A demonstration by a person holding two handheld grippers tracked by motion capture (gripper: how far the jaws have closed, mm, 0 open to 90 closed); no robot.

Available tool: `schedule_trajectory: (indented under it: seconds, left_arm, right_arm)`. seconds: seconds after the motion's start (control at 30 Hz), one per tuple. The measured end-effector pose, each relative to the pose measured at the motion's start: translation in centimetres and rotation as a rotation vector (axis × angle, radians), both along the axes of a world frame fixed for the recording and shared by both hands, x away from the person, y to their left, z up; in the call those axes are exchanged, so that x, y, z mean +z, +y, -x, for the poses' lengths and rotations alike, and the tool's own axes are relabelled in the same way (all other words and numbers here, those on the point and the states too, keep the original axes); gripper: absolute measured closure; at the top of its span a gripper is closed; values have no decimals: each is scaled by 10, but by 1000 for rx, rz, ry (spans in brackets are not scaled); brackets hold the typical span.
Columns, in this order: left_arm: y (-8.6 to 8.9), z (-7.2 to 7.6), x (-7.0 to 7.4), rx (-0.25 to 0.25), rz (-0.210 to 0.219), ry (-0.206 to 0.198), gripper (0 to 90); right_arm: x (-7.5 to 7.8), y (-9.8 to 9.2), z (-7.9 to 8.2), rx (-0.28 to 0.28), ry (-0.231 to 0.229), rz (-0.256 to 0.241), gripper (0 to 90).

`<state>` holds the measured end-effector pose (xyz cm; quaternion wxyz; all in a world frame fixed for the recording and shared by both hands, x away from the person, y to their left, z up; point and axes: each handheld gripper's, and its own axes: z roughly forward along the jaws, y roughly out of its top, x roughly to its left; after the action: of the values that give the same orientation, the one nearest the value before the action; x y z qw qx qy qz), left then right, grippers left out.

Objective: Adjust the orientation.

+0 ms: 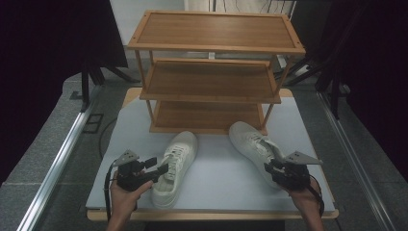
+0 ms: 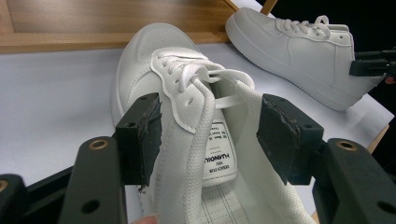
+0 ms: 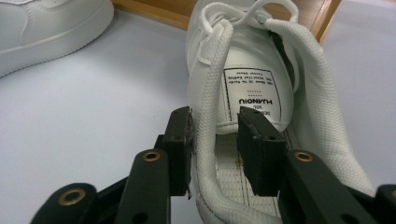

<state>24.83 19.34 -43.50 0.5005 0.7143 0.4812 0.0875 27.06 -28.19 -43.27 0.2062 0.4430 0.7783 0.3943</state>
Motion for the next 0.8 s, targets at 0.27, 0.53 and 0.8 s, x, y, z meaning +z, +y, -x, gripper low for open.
schedule_trajectory:
  seconds: [0.27, 0.53, 0.8]
  left_arm:
    - [-1, 0, -1, -3, -2, 4, 397]
    - [-4, 0, -1, -5, -15, 0, 397]
    - [1, -1, -2, 0, 5, 7, 397]
  right_arm:
    - [1, 4, -1, 24, 18, 38, 695]
    - [2, 1, -5, 63, 51, 3, 793]
    - [3, 6, -1, 45, 69, -9, 824]
